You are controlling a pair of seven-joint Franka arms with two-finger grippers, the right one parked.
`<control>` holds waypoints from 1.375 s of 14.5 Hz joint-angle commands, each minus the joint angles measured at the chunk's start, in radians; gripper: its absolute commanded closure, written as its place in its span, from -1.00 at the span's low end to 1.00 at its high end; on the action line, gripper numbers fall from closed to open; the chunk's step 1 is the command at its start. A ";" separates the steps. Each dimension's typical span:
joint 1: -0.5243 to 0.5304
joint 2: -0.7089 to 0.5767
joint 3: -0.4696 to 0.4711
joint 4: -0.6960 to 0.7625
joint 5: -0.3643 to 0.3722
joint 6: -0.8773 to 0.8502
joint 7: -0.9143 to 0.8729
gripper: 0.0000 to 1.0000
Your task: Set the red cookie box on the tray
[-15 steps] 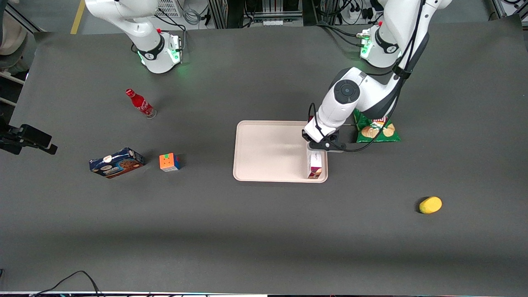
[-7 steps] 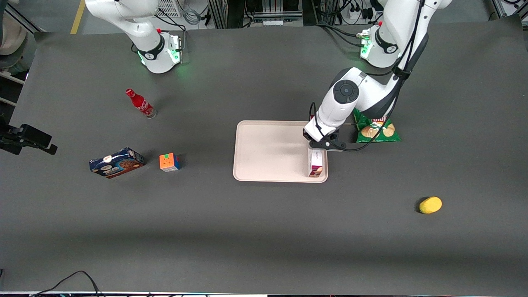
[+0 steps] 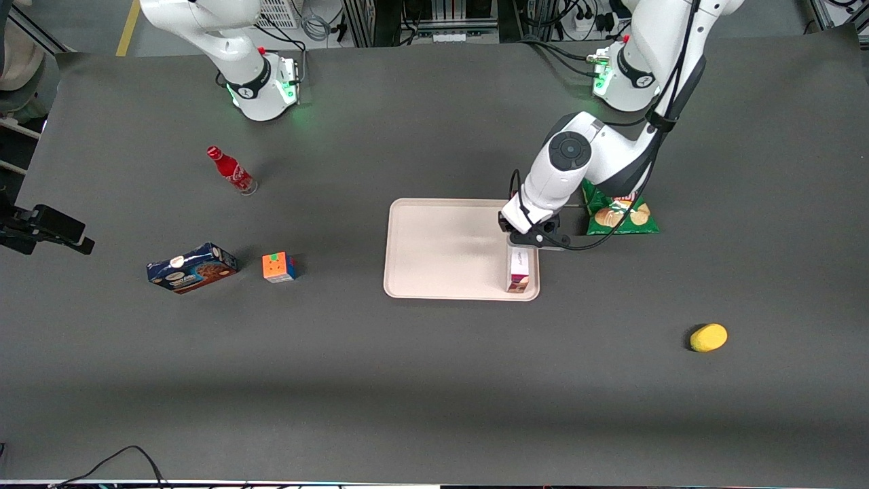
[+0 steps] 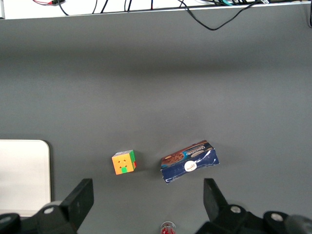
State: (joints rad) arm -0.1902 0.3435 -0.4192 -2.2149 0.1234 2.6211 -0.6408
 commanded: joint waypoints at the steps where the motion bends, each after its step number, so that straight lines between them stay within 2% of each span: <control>1: -0.005 -0.005 0.010 0.023 0.022 -0.003 -0.031 -1.00; 4: 0.003 -0.026 0.014 0.099 0.022 -0.079 -0.022 -1.00; 7: 0.005 -0.034 0.039 0.312 0.022 -0.393 0.002 -1.00; 10: 0.005 -0.070 0.085 0.446 0.016 -0.544 0.007 -1.00; 13: 0.005 -0.138 0.192 0.521 -0.011 -0.627 0.189 -1.00; 15: 0.005 -0.172 0.285 0.610 -0.094 -0.763 0.295 -1.00; 18: 0.003 -0.201 0.377 0.763 -0.102 -1.002 0.338 -1.00; 20: 0.003 -0.209 0.431 0.831 -0.100 -1.087 0.427 -1.00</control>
State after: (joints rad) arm -0.1713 0.1362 -0.0500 -1.4899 0.0373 1.6566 -0.3054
